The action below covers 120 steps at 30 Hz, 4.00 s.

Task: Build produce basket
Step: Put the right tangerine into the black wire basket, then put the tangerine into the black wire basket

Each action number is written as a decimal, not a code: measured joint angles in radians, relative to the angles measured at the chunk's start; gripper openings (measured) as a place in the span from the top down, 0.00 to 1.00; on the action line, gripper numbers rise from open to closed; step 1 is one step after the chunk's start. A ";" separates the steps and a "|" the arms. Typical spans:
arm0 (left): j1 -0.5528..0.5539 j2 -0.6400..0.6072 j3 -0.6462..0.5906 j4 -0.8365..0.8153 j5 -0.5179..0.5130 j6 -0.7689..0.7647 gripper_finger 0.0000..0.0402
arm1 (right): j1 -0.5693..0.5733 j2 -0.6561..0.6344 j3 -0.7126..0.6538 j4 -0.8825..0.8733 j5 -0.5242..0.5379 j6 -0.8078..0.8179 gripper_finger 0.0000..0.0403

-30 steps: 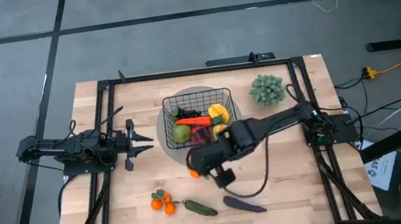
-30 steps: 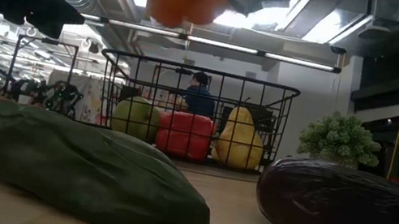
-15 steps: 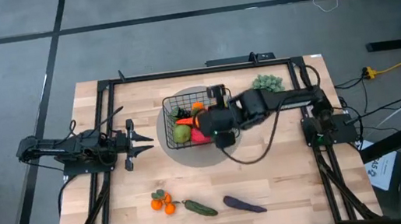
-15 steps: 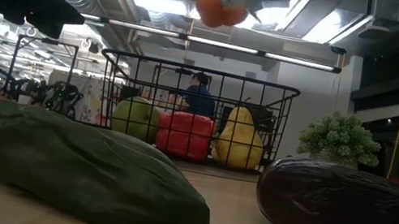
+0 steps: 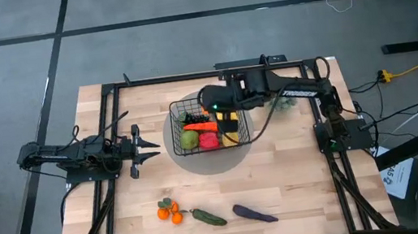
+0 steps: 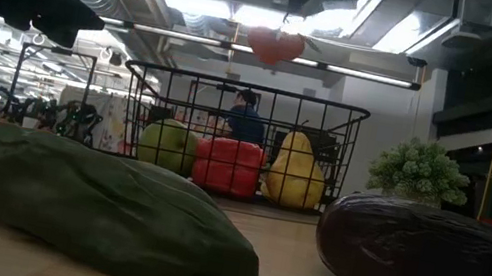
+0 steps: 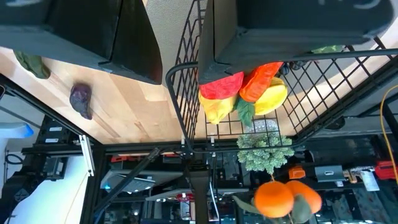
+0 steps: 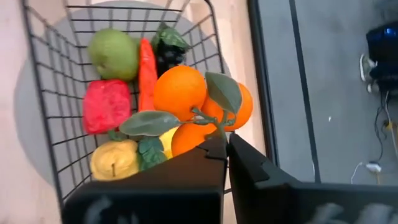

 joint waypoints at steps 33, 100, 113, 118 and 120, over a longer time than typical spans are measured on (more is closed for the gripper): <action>0.000 0.000 0.000 0.000 0.000 0.000 0.77 | -0.053 0.000 0.000 0.074 -0.210 -0.062 0.70; 0.000 0.000 0.000 0.000 -0.008 0.000 0.77 | 0.276 0.562 -0.001 1.004 -0.449 -0.059 0.70; 0.000 0.000 0.000 0.000 -0.008 0.000 0.77 | 0.283 0.566 -0.001 0.987 -0.437 -0.030 0.70; 0.000 0.000 0.000 0.000 -0.008 0.000 0.77 | 0.284 0.566 -0.001 0.967 -0.440 -0.007 0.70; 0.000 0.000 0.000 0.000 -0.008 0.000 0.77 | 0.286 0.566 -0.001 0.966 -0.441 -0.007 0.70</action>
